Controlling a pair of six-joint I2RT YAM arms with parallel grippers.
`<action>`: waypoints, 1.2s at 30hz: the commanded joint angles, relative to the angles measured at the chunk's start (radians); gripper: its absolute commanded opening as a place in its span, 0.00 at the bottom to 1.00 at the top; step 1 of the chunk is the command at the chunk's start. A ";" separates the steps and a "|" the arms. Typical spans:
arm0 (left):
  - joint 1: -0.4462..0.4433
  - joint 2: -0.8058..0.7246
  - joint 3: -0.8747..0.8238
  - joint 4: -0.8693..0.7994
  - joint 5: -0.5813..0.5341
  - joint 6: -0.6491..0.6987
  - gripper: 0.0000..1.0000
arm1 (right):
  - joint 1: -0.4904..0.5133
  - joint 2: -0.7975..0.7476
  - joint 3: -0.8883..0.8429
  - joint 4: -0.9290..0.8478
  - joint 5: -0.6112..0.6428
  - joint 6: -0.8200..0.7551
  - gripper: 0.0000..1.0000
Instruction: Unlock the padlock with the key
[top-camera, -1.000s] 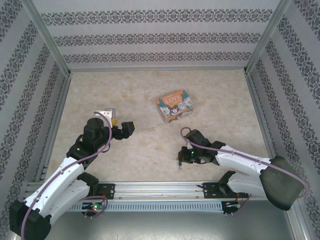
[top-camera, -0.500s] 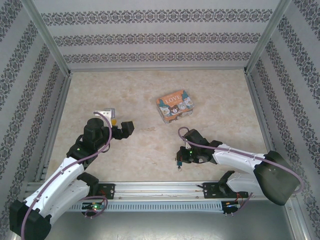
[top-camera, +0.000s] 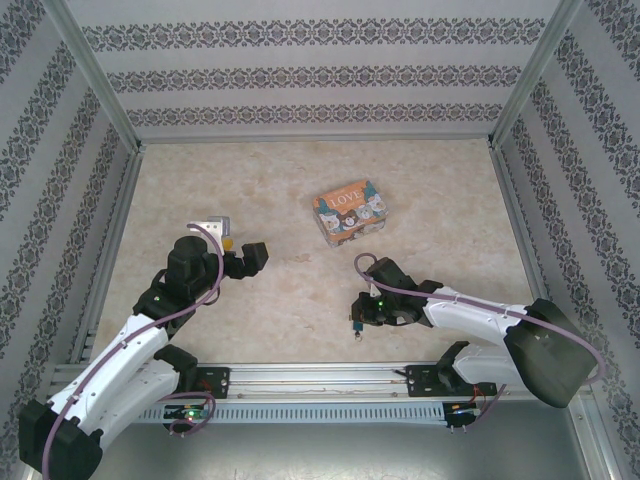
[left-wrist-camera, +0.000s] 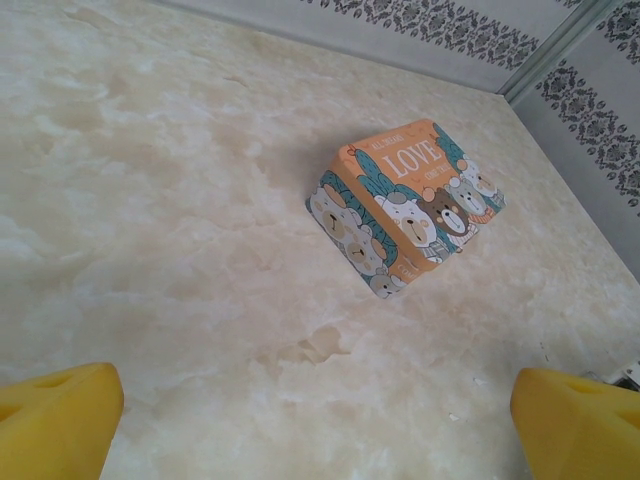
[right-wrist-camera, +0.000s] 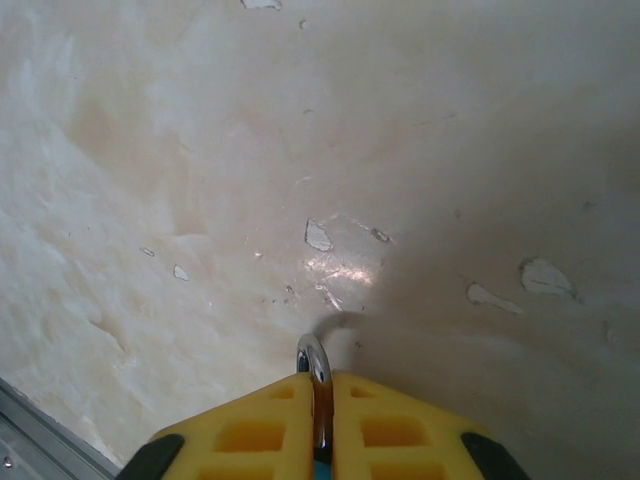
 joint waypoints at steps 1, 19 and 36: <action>0.014 -0.010 0.003 0.011 -0.017 0.029 0.99 | 0.006 -0.018 0.012 -0.030 0.030 -0.011 0.16; 0.016 -0.018 0.022 -0.012 -0.036 0.036 0.99 | -0.012 -0.083 0.033 -0.074 0.052 -0.039 0.32; 0.015 -0.182 0.005 -0.085 -0.217 -0.001 0.99 | -0.099 -0.285 0.087 -0.201 0.160 -0.158 0.44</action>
